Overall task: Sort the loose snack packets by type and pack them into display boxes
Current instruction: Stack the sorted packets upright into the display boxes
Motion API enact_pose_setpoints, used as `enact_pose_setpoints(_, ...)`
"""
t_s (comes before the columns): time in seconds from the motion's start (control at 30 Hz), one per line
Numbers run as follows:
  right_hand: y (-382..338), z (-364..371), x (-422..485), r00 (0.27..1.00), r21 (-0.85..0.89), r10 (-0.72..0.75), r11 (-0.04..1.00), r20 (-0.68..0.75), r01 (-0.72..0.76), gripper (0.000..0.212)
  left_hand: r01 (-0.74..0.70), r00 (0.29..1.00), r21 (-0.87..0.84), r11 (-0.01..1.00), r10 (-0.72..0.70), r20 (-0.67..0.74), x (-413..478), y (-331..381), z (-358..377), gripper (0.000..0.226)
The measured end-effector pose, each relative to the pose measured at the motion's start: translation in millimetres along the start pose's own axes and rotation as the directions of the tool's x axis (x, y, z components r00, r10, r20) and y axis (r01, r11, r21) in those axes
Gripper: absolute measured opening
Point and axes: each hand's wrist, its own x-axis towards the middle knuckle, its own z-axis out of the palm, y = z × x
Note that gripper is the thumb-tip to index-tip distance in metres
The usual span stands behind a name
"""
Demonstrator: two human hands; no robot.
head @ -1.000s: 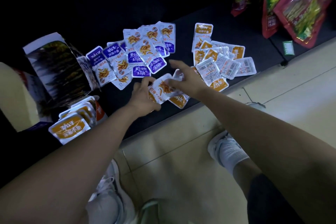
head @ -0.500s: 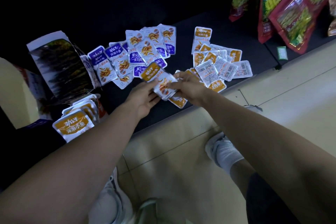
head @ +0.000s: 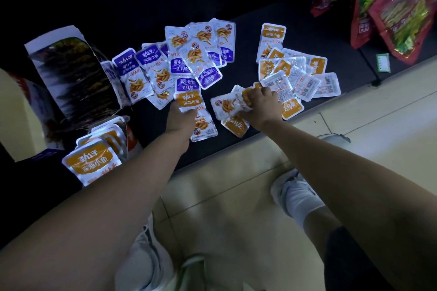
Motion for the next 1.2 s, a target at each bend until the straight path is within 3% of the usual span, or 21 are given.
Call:
enact_pose_setpoints(0.1,-1.1,7.3,-0.1,0.994,0.044,0.044,0.998,-0.098,-0.04,0.074,-0.009,1.0,0.058,0.998,0.008,0.026,-0.8,-1.3,-1.7,0.03)
enact_pose_setpoints(0.2,0.3,8.9,1.5,0.996,0.06,0.06,0.997,-0.073,-0.055,0.074,-0.045,0.999,0.118,0.992,0.041,0.032,0.3,-3.2,-6.1,0.036)
enact_pose_setpoints(0.37,-4.3,9.1,2.4,0.973,0.139,-0.138,0.976,-0.186,0.165,0.068,-0.074,0.997,0.152,0.986,0.071,0.027,3.9,-5.1,-9.8,0.04)
enact_pose_setpoints(0.5,-16.5,19.7,5.9,0.992,0.028,-0.125,0.992,-0.034,0.126,0.05,-0.07,0.998,0.159,0.985,0.071,0.003,8.8,-7.1,-11.1,0.043)
enact_pose_setpoints(0.63,-21.9,23.3,10.3,0.995,-0.057,-0.096,0.994,-0.026,0.094,0.056,-0.054,0.998,0.18,0.982,0.057,-0.015,13.0,-9.5,-13.5,0.041)
enact_pose_setpoints(0.73,-23.7,20.0,13.9,0.997,0.093,-0.04,0.995,-0.062,0.046,0.07,-0.059,0.998,0.18,0.982,0.062,-0.008,15.1,-9.7,-14.4,0.039)
enact_pose_setpoints(0.87,-20.1,16.0,15.5,0.976,0.305,-0.029,0.948,-0.215,0.096,0.071,-0.041,0.999,0.108,0.993,0.04,0.01,15.4,-8.0,-16.4,0.039)
enact_pose_setpoints(1.0,-8.2,2.5,17.7,0.972,0.522,0.121,0.853,-0.203,0.003,0.037,-0.002,0.999,0.047,0.999,0.0,0.045,10.9,-3.2,-18.4,0.035)
enact_pose_setpoints(1.07,-5.9,-9.5,16.2,0.974,0.72,0.198,0.692,-0.111,-0.059,0.019,-0.004,0.999,0.056,0.998,0.001,0.051,8.0,-2.0,-20.0,0.034)
enact_pose_setpoints(1.13,-5.0,-21.3,14.1,0.976,0.858,0.216,0.507,-0.038,-0.079,0.014,-0.021,0.998,0.066,0.998,0.018,0.057,6.9,-0.8,-21.3,0.034)
enact_pose_setpoints(1.2,-4.2,-30.1,14.7,0.981,0.895,0.195,0.439,-0.013,-0.075,0.014,-0.045,0.998,0.074,0.996,0.041,0.053,3.7,3.4,-23.7,0.033)
